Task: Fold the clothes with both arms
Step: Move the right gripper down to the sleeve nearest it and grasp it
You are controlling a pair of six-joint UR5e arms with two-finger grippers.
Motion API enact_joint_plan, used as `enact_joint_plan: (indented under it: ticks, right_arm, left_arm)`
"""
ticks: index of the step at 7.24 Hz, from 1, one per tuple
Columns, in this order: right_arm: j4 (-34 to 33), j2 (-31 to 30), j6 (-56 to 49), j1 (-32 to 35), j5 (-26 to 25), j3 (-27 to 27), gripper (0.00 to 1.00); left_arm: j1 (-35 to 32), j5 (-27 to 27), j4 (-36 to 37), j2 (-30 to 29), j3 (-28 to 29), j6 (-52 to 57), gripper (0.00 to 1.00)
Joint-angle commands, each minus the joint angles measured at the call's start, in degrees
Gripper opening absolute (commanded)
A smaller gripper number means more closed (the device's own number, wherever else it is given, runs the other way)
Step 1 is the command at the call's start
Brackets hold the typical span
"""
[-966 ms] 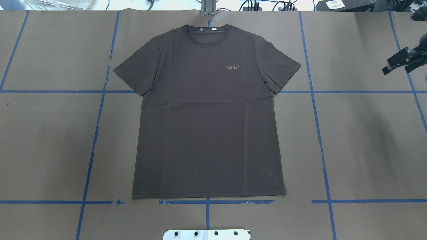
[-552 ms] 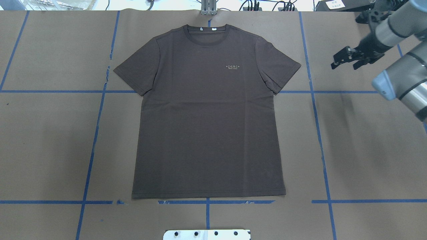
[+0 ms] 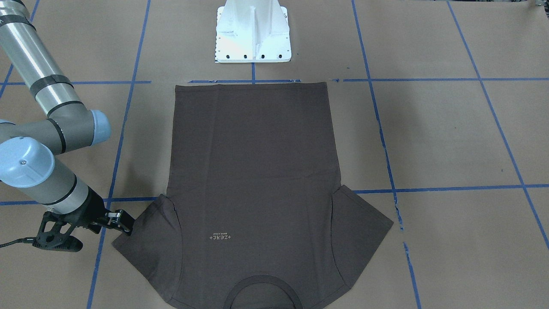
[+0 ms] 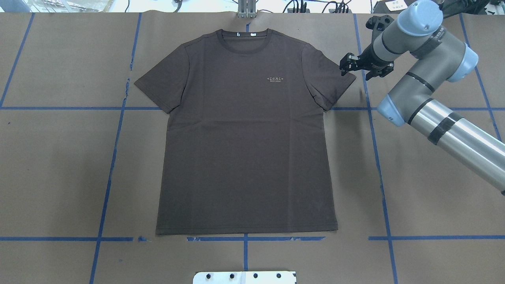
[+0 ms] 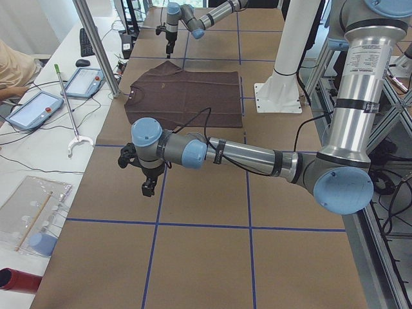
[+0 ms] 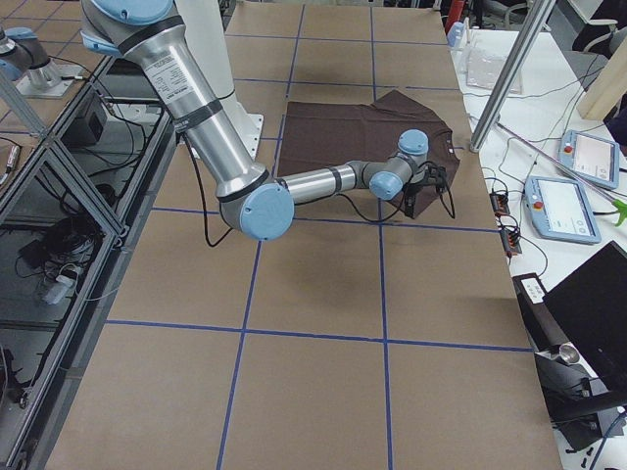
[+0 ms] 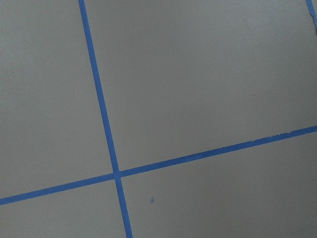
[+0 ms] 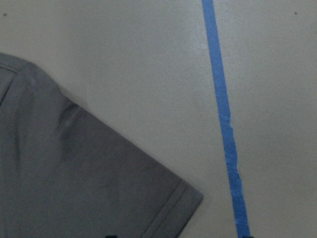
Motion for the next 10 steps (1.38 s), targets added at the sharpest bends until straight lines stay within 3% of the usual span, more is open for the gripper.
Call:
enact_joint_plan:
  ticks: [1, 3, 6, 8, 9, 10]
  right_arm:
    - [0.0, 1.3, 1.7, -1.1, -3.6, -1.7, 0.74]
    - [0.0, 2.5, 2.1, -1.5, -6.4, -4.3, 0.73]
    - [0.0, 2.4, 2.1, -1.4, -6.5, -5.0, 0.69]
    - [0.0, 2.4, 2.1, -1.8, -6.5, -5.1, 0.59]
    - [0.0, 2.4, 2.3, -1.8, -6.5, -5.1, 0.16]
    - [0.0, 2.4, 2.3, -1.8, -6.5, -5.1, 0.00]
  left_arm:
    - [0.0, 0.0, -0.1, 0.0, 0.1, 0.1, 1.00]
    - [0.0, 0.0, -0.1, 0.1, 0.0, 0.0, 1.00]
    - [0.0, -0.1, -0.1, 0.1, -0.1, 0.0, 1.00]
    - [0.0, -0.2, -0.1, 0.1, -0.1, -0.1, 1.00]
    - [0.0, -0.2, -0.1, 0.2, -0.1, -0.1, 1.00]
    - [0.0, -0.2, -0.1, 0.2, -0.1, -0.1, 1.00]
